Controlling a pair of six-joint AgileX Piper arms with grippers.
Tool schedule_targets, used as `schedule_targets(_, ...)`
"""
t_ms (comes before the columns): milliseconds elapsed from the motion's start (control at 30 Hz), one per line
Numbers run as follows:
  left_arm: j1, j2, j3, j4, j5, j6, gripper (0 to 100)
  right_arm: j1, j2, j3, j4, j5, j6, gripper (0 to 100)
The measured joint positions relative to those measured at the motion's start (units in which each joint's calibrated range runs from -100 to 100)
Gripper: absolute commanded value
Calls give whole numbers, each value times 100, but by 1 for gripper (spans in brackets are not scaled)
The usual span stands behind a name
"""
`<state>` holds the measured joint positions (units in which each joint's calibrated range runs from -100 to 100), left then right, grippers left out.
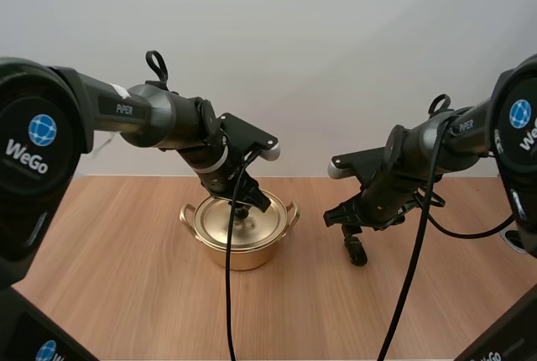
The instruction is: Open the pot, put the car inside, and close it
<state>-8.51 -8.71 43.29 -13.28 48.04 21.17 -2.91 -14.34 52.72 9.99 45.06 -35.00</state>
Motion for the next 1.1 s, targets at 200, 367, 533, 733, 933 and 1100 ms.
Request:
schedule_targets(200,0,188,0,0,147,0,65,0,329,0,139,75,-113,81)
schedule_targets(367,0,206,0,0,99,0,65,0,526,0,139,54,-146,81)
schedule_targets(533,0,216,0,0,73,0,65,0,704,0,139,169,-146,81)
schedule_targets(733,0,216,0,0,73,0,56,0,817,0,139,190,-158,73)
schedule_targets(933,0,216,-10,0,73,0,3,0,822,0,182,190,-178,56)
schedule_targets(1100,0,216,-10,0,168,0,0,0,930,0,216,256,-178,50)
